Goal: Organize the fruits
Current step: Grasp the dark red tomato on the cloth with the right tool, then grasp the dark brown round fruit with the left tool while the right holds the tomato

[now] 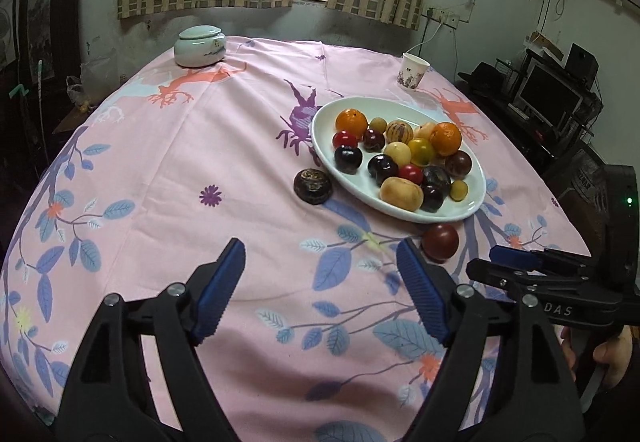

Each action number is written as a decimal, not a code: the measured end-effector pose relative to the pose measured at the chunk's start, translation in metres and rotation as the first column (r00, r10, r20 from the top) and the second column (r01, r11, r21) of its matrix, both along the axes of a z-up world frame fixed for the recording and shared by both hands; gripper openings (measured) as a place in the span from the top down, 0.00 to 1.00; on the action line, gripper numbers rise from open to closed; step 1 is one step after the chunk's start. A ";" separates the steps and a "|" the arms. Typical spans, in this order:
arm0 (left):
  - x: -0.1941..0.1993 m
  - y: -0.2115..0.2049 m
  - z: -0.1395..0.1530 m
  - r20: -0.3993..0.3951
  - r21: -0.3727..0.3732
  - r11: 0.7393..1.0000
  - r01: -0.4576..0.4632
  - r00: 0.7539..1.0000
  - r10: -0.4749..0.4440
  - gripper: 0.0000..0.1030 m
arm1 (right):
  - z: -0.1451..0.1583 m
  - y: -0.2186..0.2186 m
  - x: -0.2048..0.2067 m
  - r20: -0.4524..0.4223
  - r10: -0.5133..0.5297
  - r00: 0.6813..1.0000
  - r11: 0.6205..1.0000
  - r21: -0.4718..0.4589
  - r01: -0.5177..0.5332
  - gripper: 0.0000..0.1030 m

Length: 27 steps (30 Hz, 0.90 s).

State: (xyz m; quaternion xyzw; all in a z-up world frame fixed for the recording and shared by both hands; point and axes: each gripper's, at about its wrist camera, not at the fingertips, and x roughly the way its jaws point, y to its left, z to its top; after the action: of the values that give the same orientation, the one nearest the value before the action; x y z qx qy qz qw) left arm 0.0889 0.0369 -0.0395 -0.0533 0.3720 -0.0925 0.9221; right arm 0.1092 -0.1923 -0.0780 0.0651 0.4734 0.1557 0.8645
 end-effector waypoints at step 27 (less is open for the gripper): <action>0.081 -0.018 -0.031 -0.068 0.150 0.960 0.238 0.971 -0.230 0.14 | -0.004 0.000 0.007 -0.005 0.016 1.000 0.999 -0.030 -0.017 0.61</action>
State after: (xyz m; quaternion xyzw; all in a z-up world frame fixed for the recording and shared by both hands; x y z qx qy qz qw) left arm 0.1696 0.0189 -0.0709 0.0617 0.4046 -0.1701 0.8964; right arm 0.1166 -0.1926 -0.0818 0.0487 0.4781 0.1557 0.8630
